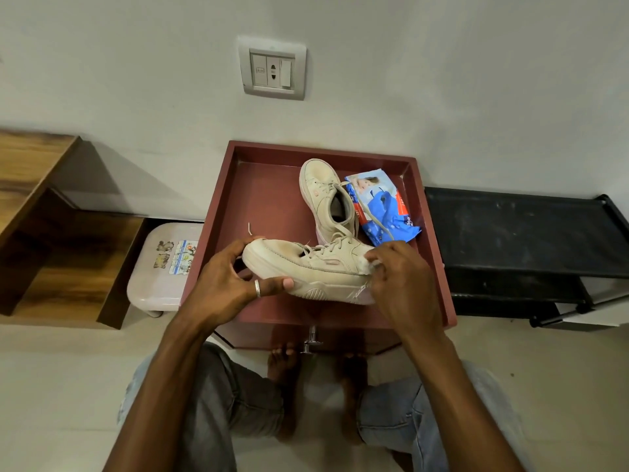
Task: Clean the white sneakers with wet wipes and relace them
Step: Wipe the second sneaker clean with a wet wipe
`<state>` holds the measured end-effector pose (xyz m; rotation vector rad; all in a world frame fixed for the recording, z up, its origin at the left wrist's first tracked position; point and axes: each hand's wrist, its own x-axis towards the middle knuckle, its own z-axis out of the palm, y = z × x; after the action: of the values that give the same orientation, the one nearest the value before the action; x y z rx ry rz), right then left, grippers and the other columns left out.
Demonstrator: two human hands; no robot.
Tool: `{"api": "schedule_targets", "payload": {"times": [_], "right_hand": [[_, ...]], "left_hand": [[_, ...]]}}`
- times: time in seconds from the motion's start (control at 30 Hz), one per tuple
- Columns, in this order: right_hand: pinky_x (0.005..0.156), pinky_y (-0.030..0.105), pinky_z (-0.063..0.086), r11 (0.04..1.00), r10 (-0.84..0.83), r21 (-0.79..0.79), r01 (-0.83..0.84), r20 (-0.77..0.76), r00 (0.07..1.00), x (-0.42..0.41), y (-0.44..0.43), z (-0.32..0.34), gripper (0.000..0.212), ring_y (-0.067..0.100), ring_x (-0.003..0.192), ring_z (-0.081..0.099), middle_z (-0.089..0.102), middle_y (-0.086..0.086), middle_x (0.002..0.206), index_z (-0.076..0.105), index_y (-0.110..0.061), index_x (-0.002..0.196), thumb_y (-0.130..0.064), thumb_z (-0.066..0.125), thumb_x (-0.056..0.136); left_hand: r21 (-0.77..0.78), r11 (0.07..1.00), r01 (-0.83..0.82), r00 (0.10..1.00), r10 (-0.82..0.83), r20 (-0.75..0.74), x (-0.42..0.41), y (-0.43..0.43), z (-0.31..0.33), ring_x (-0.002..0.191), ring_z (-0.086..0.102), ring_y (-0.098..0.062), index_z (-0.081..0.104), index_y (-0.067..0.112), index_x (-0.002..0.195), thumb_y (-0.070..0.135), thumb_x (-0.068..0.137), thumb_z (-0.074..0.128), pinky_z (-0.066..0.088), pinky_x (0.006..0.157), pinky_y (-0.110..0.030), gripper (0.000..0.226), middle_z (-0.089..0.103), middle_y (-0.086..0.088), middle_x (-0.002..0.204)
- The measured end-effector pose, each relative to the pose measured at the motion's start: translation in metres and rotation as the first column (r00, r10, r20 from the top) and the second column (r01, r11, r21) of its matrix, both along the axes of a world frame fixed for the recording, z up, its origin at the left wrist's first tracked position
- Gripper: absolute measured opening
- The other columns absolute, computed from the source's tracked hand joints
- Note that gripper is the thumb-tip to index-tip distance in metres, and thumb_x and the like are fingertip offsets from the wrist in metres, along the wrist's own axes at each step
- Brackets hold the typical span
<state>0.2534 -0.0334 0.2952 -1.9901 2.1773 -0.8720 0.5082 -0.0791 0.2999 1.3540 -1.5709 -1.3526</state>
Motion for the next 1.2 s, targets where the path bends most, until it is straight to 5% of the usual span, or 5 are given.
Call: {"api": "schedule_targets", "payload": {"times": [0.23, 0.53, 0.77, 1.0, 1.2], "right_hand": [[0.083, 0.032, 0.055, 0.985, 0.17, -0.028, -0.169, 0.044, 0.984, 0.05, 0.003, 0.011, 0.048, 0.021, 0.096, 0.064, 0.068, 0.007, 0.104, 0.074, -0.006, 0.102, -0.033, 0.04, 0.083], [0.067, 0.029, 0.057, 0.997, -0.075, -0.006, 0.075, -0.006, 0.997, 0.0, 0.002, -0.001, 0.022, 0.023, 0.086, 0.067, 0.071, 0.009, 0.099, 0.075, -0.008, 0.104, -0.002, 0.073, 0.083], [0.078, 0.038, 0.057, 0.974, 0.226, -0.017, -0.225, 0.009, 0.974, 0.044, 0.002, 0.007, 0.023, 0.024, 0.097, 0.064, 0.069, 0.004, 0.106, 0.075, -0.011, 0.095, -0.017, 0.061, 0.079], [0.065, 0.04, 0.059, 0.996, -0.069, -0.055, 0.073, 0.064, 0.996, -0.004, -0.001, -0.001, 0.014, 0.025, 0.079, 0.067, 0.07, 0.013, 0.092, 0.075, -0.003, 0.093, 0.003, 0.071, 0.081], [0.077, 0.036, 0.055, 0.977, 0.214, -0.02, -0.214, 0.008, 0.977, 0.05, 0.001, 0.004, 0.024, 0.021, 0.098, 0.063, 0.066, 0.0, 0.106, 0.075, -0.014, 0.095, -0.001, 0.061, 0.079]], "left_hand": [[0.003, 1.0, 0.0, 1.0, 0.0, 0.011, -0.001, 0.001, 0.001, 0.095, 0.066, 0.012, 0.063, 0.029, 0.115, 0.015, 0.064, 0.092, 0.048, 0.074, -0.002, 0.059, 0.072, 0.025, 0.099], [0.007, 1.0, -0.013, 1.0, 0.013, -0.002, -0.002, 0.0, 0.001, 0.094, 0.067, 0.009, 0.064, 0.025, 0.116, 0.012, 0.067, 0.091, 0.049, 0.073, -0.003, 0.058, 0.074, 0.014, 0.1], [0.011, 1.0, 0.0, 1.0, 0.0, -0.002, 0.0, 0.001, 0.0, 0.101, 0.067, 0.005, 0.064, 0.027, 0.118, 0.022, 0.061, 0.092, 0.05, 0.078, -0.004, 0.064, 0.072, 0.023, 0.105], [-0.005, 1.0, -0.019, 1.0, 0.02, 0.009, -0.004, 0.001, 0.001, 0.094, 0.066, 0.012, 0.063, 0.026, 0.117, 0.014, 0.067, 0.091, 0.048, 0.073, -0.002, 0.059, 0.072, 0.014, 0.102], [0.001, 1.0, -0.001, 1.0, 0.001, 0.024, -0.001, 0.002, 0.001, 0.099, 0.066, 0.007, 0.064, 0.027, 0.118, 0.023, 0.063, 0.092, 0.049, 0.077, -0.003, 0.062, 0.072, 0.02, 0.104]]}}
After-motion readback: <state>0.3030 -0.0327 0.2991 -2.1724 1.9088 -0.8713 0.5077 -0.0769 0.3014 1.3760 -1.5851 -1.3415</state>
